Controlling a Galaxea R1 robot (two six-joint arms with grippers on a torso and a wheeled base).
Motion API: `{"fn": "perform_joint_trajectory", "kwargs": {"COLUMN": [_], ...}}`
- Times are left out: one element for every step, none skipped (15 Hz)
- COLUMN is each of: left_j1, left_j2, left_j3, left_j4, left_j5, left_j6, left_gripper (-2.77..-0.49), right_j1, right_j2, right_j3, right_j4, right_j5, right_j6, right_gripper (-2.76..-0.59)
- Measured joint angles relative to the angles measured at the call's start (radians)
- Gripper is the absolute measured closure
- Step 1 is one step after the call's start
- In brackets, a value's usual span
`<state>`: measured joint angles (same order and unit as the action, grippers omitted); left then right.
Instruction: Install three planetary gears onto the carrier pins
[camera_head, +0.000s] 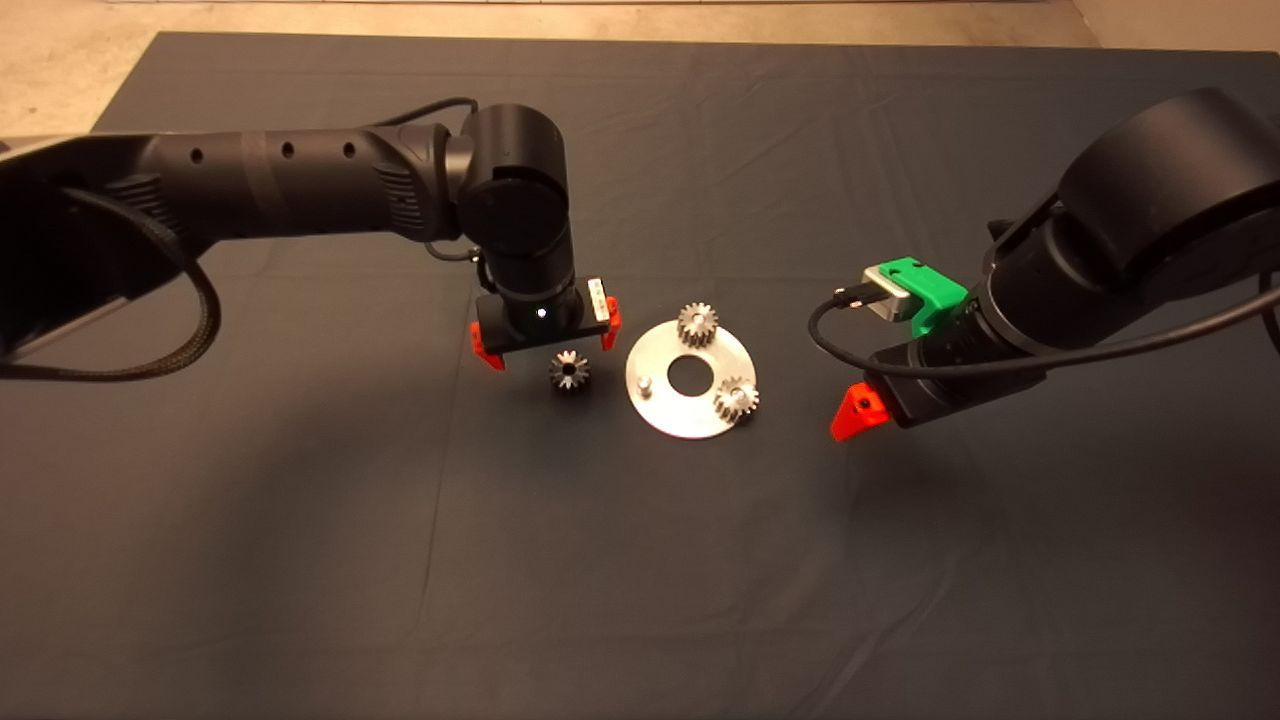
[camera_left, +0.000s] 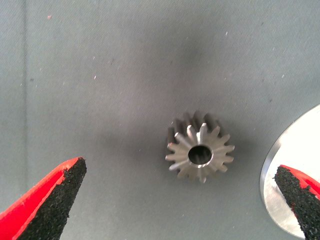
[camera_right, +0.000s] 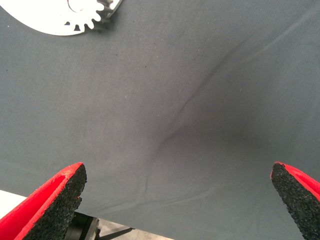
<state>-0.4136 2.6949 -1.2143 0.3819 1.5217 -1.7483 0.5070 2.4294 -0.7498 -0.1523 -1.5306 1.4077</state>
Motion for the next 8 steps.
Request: {"fn": "perform_joint_trajectory", "kwargs": {"left_j1": [0.000, 0.000, 0.000, 0.000, 0.000, 0.000, 0.000, 0.000], "left_j2": [-0.004, -0.005, -0.005, -0.005, -0.004, 0.002, 0.011, 0.025], "left_j3": [0.005, 0.006, 0.006, 0.006, 0.006, 0.003, -0.009, -0.024], "left_j4": [0.000, -0.001, 0.000, -0.001, -0.001, -0.001, -0.001, -0.001], "left_j5": [0.000, 0.000, 0.000, 0.000, 0.000, 0.000, 0.001, 0.002], "left_j6": [-0.004, -0.010, -0.012, -0.015, -0.017, -0.017, -0.017, -0.013], "left_gripper": [-2.75, -2.75, -2.75, -2.75, -2.75, -2.75, -2.75, -2.75], "right_j1": [0.000, 0.000, 0.000, 0.000, 0.000, 0.000, 0.000, 0.000], "right_j2": [0.000, 0.000, 0.000, 0.000, 0.000, 0.000, 0.000, 0.000], "right_j3": [0.002, 0.003, 0.006, 0.007, 0.007, 0.008, 0.009, 0.012], "right_j4": [0.000, 0.000, 0.000, 0.000, 0.000, 0.000, 0.000, 0.000], "right_j5": [0.000, 0.000, 0.000, 0.000, 0.000, 0.000, -0.001, 0.000], "right_j6": [0.001, 0.003, 0.005, 0.005, 0.008, 0.008, 0.008, 0.009], "right_gripper": [-2.75, -2.75, -2.75, -2.75, -2.75, -2.75, -2.75, -2.75]}}
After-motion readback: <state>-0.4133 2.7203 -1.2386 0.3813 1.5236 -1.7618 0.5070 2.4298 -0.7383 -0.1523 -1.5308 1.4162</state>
